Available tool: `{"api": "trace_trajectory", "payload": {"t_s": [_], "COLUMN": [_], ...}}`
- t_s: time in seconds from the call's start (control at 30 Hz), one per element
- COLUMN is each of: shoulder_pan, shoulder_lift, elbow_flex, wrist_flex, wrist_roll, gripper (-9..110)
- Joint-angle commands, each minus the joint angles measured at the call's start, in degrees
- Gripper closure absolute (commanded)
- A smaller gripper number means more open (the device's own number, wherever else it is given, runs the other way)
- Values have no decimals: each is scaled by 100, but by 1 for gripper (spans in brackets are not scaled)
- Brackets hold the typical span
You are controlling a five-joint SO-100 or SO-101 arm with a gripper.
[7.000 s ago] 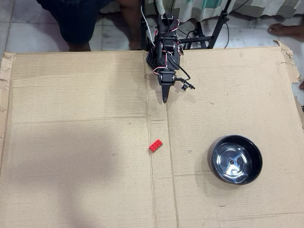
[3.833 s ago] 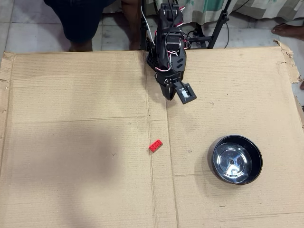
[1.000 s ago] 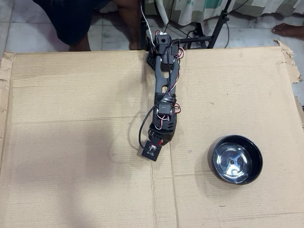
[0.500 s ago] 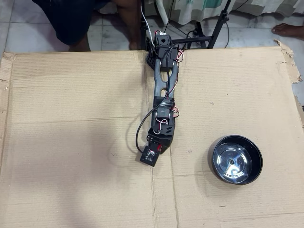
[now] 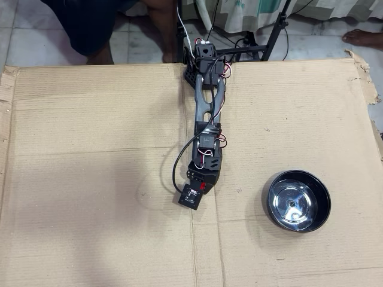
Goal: Grasp a lego block and put it in the bin.
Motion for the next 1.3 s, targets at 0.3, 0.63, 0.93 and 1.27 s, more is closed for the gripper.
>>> {"api": "trace_trajectory", "payload": {"t_s": [0.3,0.63,0.93,1.27], "shoulder_pan": [-413,-1116,-1740,-2206], "shoulder_lift": [1784,1898,1863,1819], "elbow_flex": [-97,-334,-1195,-835], "wrist_flex": [1362,1266,1248,-1037], "wrist_roll": [18,26,35,35], "gripper": [101,101,101,101]}}
